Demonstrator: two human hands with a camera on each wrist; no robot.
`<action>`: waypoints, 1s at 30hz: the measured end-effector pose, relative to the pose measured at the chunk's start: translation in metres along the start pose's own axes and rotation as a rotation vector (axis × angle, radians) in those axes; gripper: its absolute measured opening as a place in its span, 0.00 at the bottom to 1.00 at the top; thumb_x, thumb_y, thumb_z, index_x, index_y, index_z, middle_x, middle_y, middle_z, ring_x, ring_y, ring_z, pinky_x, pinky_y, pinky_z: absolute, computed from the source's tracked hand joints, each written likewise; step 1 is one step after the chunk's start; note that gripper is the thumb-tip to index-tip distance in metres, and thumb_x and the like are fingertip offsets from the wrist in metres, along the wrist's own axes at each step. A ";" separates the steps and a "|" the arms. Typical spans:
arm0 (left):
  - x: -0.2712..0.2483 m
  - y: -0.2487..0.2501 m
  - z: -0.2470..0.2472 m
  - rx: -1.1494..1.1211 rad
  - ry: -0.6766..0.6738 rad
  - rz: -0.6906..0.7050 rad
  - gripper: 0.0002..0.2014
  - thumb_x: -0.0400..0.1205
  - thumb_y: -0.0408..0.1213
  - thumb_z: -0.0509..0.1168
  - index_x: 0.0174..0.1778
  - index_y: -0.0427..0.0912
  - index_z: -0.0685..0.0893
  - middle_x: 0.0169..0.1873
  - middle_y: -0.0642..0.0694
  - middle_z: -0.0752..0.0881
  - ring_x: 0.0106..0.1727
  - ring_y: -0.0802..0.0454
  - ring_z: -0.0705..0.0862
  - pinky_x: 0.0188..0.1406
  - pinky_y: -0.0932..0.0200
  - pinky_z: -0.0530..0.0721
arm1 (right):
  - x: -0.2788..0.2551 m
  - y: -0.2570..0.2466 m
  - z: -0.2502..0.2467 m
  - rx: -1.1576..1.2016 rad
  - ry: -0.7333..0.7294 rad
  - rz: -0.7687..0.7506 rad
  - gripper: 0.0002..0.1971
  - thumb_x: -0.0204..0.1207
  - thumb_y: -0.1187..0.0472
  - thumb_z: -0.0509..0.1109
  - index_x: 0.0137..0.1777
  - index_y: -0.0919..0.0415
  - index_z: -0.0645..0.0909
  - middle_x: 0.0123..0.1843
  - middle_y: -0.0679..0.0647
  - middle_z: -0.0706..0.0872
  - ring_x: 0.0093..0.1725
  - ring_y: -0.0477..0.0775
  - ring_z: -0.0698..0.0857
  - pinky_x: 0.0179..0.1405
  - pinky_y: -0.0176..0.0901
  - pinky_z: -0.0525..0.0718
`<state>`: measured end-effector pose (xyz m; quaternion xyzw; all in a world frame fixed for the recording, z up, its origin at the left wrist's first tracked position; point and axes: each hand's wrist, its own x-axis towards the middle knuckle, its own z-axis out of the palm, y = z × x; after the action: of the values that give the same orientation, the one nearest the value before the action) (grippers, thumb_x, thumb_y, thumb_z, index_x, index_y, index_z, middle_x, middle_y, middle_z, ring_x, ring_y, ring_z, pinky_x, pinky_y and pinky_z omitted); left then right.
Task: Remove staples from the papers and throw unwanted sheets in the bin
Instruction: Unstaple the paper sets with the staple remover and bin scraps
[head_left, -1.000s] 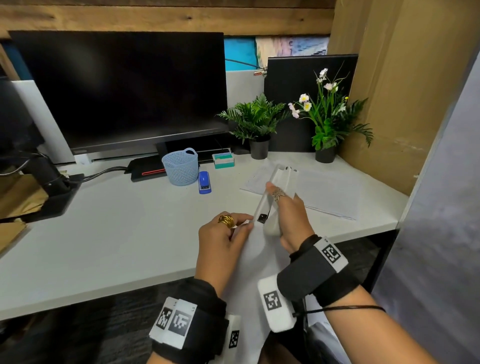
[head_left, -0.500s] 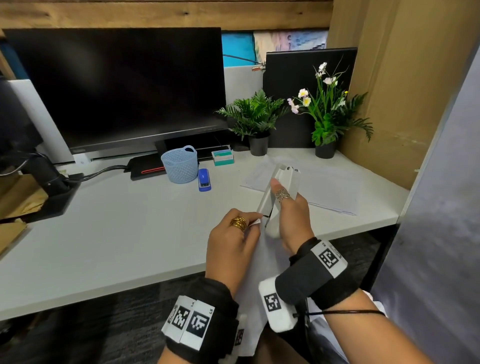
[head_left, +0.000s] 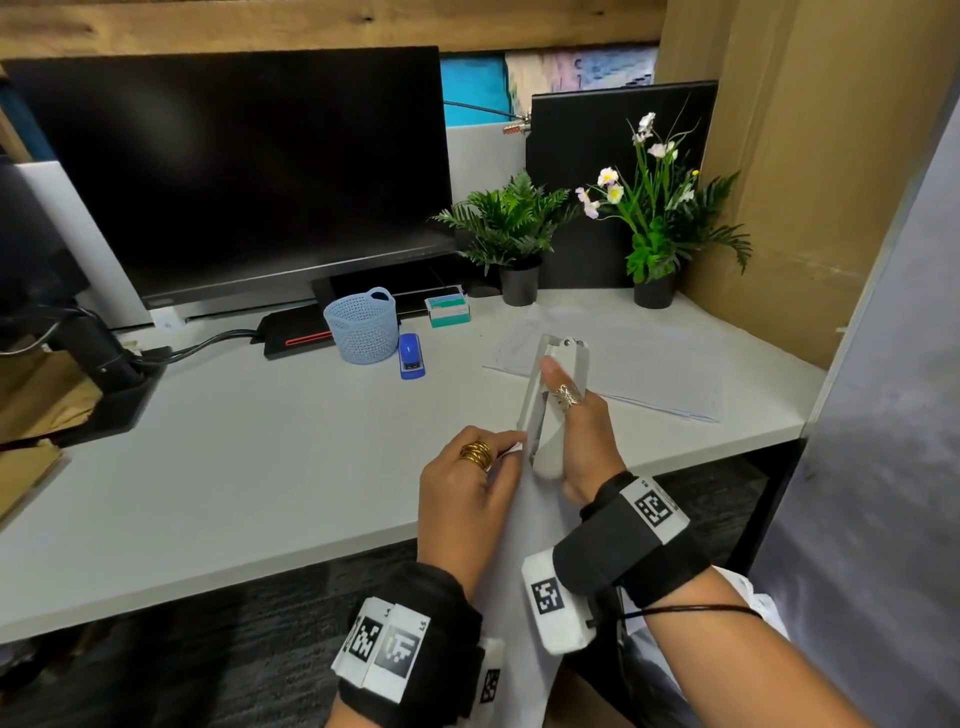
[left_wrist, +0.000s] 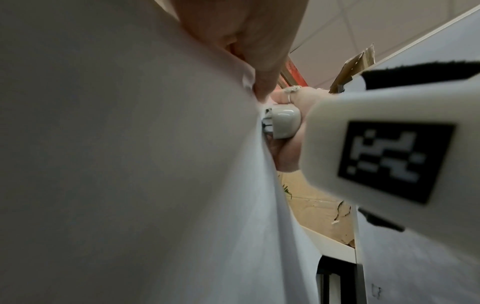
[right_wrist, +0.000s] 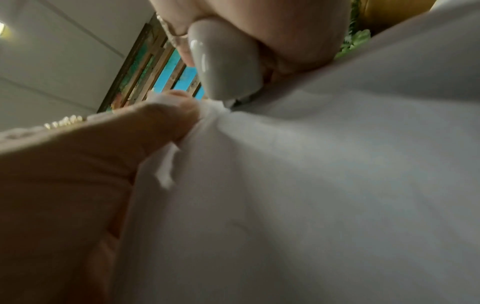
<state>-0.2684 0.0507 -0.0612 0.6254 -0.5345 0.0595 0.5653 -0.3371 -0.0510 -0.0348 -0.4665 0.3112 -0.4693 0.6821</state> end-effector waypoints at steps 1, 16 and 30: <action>0.000 -0.001 0.000 -0.016 -0.006 -0.010 0.08 0.77 0.32 0.67 0.48 0.45 0.89 0.40 0.52 0.87 0.43 0.64 0.82 0.45 0.73 0.79 | 0.002 0.001 -0.001 0.040 0.004 0.037 0.18 0.75 0.44 0.69 0.53 0.57 0.86 0.51 0.63 0.89 0.54 0.66 0.87 0.60 0.61 0.83; -0.001 -0.007 0.004 -0.005 -0.080 -0.048 0.07 0.80 0.32 0.69 0.49 0.45 0.89 0.42 0.57 0.86 0.47 0.70 0.82 0.46 0.78 0.76 | 0.026 -0.011 -0.013 -0.163 -0.006 0.120 0.24 0.67 0.37 0.68 0.54 0.54 0.80 0.53 0.56 0.86 0.52 0.57 0.84 0.56 0.50 0.80; 0.013 -0.020 -0.004 0.103 -0.201 -0.085 0.04 0.79 0.33 0.69 0.45 0.43 0.89 0.41 0.55 0.86 0.42 0.67 0.81 0.47 0.83 0.72 | 0.063 -0.013 -0.043 -1.451 -0.050 -0.171 0.22 0.77 0.47 0.67 0.61 0.64 0.83 0.58 0.59 0.86 0.59 0.60 0.81 0.55 0.45 0.79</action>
<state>-0.2464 0.0420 -0.0635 0.6784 -0.5579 -0.0002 0.4781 -0.3555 -0.1263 -0.0383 -0.8342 0.4908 -0.1859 0.1693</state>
